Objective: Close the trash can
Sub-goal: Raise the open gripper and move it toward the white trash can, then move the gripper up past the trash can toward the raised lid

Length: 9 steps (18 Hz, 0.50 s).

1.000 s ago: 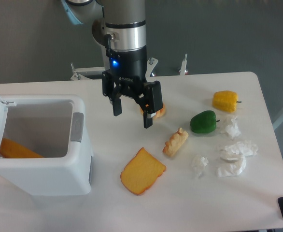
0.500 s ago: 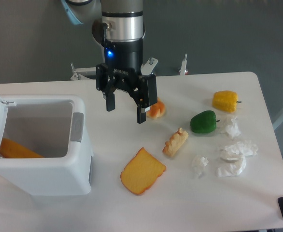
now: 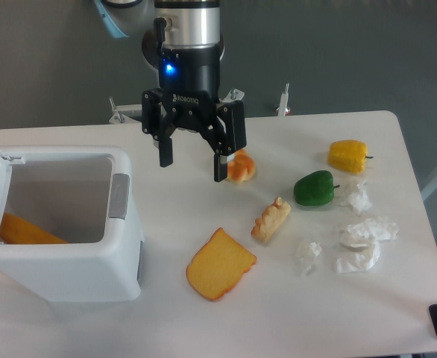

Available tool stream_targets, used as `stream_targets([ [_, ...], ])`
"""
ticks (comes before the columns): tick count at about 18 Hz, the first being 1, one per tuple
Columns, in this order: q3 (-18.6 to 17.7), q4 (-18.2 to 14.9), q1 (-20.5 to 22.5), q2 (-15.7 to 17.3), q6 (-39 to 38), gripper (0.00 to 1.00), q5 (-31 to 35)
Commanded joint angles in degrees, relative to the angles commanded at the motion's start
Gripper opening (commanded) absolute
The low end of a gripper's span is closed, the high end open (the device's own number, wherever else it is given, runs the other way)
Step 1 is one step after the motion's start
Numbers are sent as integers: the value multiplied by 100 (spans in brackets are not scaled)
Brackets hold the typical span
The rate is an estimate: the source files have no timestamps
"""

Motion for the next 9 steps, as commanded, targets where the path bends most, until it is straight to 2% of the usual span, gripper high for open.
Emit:
stream_targets([
  [6, 141, 0, -317, -167, -1311, 100, -941],
  [9, 185, 0, -326, -167, -1523, 100, -1529],
])
